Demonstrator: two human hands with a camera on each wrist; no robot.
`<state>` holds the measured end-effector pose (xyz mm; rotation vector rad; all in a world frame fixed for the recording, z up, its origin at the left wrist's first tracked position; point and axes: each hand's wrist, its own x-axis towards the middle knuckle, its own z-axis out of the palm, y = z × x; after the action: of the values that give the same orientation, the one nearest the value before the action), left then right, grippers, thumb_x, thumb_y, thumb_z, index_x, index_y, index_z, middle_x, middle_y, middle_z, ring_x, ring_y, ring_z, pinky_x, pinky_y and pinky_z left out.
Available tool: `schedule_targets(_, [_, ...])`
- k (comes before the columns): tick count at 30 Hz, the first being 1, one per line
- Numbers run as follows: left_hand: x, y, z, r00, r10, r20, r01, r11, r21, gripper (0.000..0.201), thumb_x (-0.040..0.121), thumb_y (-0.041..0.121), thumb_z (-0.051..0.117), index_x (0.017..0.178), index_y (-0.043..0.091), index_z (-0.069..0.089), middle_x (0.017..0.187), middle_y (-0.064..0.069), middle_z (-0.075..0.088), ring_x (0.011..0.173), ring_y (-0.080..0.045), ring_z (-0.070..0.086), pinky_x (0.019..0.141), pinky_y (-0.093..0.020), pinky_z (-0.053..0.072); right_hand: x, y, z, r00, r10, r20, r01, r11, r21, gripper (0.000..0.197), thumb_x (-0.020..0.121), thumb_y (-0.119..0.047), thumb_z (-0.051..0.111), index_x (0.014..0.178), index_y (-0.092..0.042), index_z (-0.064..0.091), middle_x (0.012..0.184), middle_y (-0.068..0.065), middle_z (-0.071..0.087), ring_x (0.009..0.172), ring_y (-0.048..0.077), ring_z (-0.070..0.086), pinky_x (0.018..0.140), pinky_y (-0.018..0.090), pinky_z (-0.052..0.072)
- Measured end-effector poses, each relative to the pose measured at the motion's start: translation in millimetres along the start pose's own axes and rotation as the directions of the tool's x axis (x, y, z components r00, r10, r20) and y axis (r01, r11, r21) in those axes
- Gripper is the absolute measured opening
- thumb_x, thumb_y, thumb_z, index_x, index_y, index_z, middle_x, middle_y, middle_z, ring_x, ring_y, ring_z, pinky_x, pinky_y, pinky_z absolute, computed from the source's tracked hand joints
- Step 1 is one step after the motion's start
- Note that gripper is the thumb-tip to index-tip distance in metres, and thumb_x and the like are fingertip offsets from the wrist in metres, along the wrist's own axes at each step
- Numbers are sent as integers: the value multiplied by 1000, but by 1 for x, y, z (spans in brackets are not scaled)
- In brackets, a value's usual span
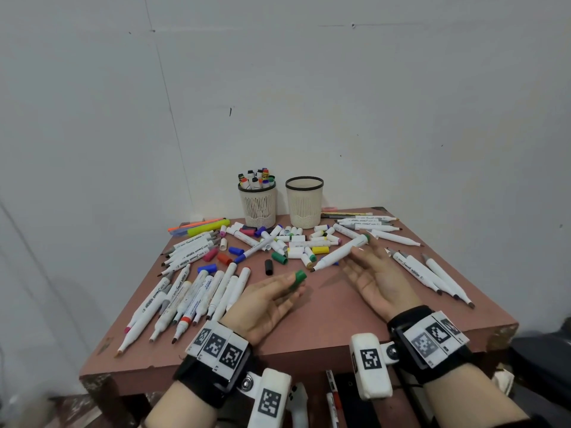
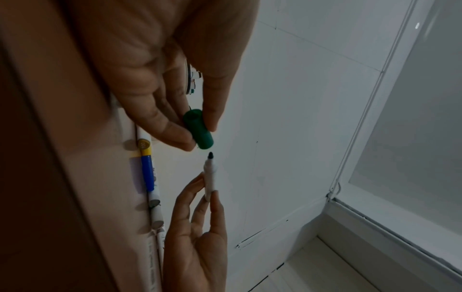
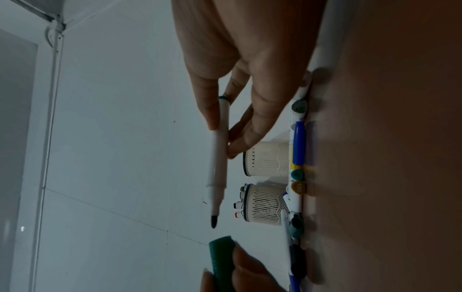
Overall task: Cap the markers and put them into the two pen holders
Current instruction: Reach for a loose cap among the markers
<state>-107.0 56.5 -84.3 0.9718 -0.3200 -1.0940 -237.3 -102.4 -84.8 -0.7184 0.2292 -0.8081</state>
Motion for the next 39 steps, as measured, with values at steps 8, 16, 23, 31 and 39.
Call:
schedule_targets(8, [1,-4,1,999,37,39,-40,996,80,16,87,4,57,99,-1,66,82,-11,72,70,-13,70,63,-18,56,-1,2,1,1000,-3,30,4,999,-37,39,88,9,49,111,-21,60,95,13,72,87,25,71,76,35,59])
schedule_targets(16, [-1,-5,2,996,74,46,-78,994,80,14,85,0,57,96,-3,65,80,-12,72,68,-14,69,63,-19,56,-6,3,6,998,-4,63,8,998,-60,36,83,8,52,107,-17,61,92,11,72,85,24,71,74,36,59])
schedule_targets(23, [-1,-8,3,990,139,-1,-137,978,155,13,84,2,61,95,-2,66,78,-14,70,62,-14,66,58,-19,55,-7,5,7,999,-8,53,13,995,-95,22,75,0,60,95,-10,58,83,11,72,81,24,72,67,34,59])
schedule_targets(31, [1,-9,1,990,130,-59,-120,982,145,14,89,3,57,92,-7,66,74,-18,69,59,-16,68,53,-18,54,-7,11,5,999,-39,9,40,968,-248,20,86,8,54,84,-10,46,83,17,68,80,29,70,71,38,60])
schedule_targets(39, [3,-8,1,990,106,-95,-92,985,147,16,91,3,55,84,-8,64,63,-16,68,53,-17,67,50,-19,54,-8,13,3,999,-17,51,31,954,-298,27,88,12,48,82,-12,38,68,6,68,78,25,71,74,40,59])
